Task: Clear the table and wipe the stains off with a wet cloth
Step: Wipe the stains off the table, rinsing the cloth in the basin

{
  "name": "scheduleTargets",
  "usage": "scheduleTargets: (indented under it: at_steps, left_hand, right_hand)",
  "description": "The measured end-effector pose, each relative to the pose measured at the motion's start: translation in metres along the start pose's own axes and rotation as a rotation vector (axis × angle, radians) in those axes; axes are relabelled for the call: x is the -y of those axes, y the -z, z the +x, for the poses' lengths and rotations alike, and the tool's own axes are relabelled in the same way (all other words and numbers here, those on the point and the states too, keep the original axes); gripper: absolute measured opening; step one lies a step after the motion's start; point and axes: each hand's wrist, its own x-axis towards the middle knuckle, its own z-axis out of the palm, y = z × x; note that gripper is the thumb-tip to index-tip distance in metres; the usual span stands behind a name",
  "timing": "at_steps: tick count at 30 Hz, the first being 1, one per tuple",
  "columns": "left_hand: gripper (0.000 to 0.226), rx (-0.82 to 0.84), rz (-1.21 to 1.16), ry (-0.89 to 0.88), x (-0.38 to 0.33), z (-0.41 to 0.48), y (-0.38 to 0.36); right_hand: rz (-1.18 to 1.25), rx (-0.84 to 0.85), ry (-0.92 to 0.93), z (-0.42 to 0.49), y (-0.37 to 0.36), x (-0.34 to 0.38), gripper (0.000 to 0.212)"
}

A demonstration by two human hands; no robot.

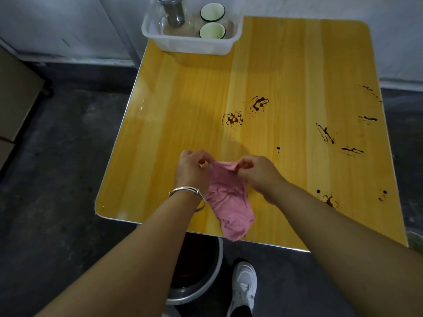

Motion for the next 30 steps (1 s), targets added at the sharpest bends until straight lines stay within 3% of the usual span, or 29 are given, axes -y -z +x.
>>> scheduleTargets:
  at_steps: [4,8,11,14,16,20,22,25,27,30]
  left_hand:
    - [0.016,0.012,-0.202,0.029,-0.011,-0.003,0.004]
    - [0.023,0.297,-0.377,0.056,-0.027,-0.017,0.008]
    - [0.049,0.285,-0.168,0.021,-0.034,-0.015,0.008]
    - [0.026,0.131,-0.024,0.017,-0.045,-0.01,0.011]
    - [0.015,0.122,-0.125,0.024,-0.049,-0.002,0.019]
    - [0.048,0.319,-0.36,0.029,-0.051,0.015,0.044]
    - [0.046,0.4,-0.419,0.005,-0.055,0.019,0.052]
    - [0.042,0.436,-0.37,-0.035,-0.063,0.023,0.062]
    - [0.04,0.407,-0.332,-0.042,-0.066,0.026,0.068]
    - [0.035,0.376,-0.295,-0.04,-0.069,0.028,0.079]
  right_hand:
    - [0.159,-0.006,-0.01,-0.002,0.014,0.028,0.018]
    - [0.26,-0.042,-0.027,-0.005,0.02,0.052,0.023]
    - [0.323,-0.088,-0.051,-0.008,0.02,0.066,0.018]
    - [0.417,-0.016,-0.034,-0.013,0.024,0.079,0.013]
    - [0.379,-0.001,-0.01,-0.015,0.033,0.082,0.01]
    - [0.157,-0.152,0.082,-0.006,0.051,0.081,0.005]
    - [0.049,-0.036,0.148,-0.003,0.055,0.079,0.028]
    - [0.069,0.317,0.201,-0.006,0.059,0.084,0.061]
    - [0.042,0.42,0.181,-0.008,0.062,0.087,0.054]
    - [-0.221,0.317,0.196,-0.011,0.058,0.093,0.03]
